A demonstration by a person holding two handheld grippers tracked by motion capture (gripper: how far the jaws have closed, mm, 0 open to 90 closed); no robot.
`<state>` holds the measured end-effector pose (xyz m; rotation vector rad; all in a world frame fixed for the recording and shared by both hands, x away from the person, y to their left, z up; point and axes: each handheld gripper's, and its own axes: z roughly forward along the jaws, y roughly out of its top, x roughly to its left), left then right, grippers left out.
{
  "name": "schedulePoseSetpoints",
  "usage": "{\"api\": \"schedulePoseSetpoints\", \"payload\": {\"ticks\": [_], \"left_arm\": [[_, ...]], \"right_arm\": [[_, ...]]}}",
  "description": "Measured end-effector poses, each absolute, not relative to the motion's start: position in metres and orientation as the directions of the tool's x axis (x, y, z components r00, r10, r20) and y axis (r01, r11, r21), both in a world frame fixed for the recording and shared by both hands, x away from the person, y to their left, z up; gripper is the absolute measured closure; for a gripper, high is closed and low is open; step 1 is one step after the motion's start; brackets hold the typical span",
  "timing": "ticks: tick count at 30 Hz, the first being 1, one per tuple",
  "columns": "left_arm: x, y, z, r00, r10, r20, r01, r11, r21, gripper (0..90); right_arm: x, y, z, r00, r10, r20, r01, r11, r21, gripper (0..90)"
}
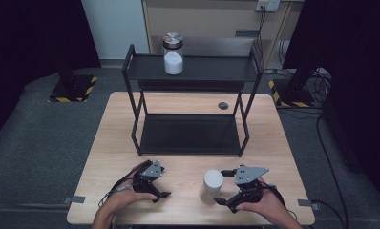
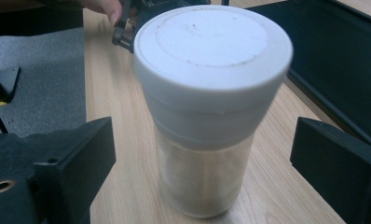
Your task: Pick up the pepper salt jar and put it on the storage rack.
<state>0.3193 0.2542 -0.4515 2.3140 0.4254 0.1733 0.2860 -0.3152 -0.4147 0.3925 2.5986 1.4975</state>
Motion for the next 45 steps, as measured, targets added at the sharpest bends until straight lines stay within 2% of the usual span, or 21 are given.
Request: {"api": "schedulePoseSetpoints", "payload": {"ticks": [19,27,45], "left_arm": [[0.319,0.255,-0.451,0.935,0.354,-0.001,0.249,-0.656,0.713,0.3],[0.319,0.255,-0.451,0.935,0.354,-0.002,0.25,-0.656,0.713,0.3],[0.319,0.255,-0.451,0.935,0.354,-0.002,0.25,-0.656,0.713,0.3]], "right_arm": [[0.289,-0.302,-0.42,-0.962,0.273,0.029,0.158,0.462,0.873,21.0],[0.285,-0.297,-0.421,-0.955,0.296,0.007,0.148,0.458,0.877,35.1],[0.282,-0.311,-0.416,-0.95,0.311,-0.002,0.138,0.426,0.894,36.3]]}}
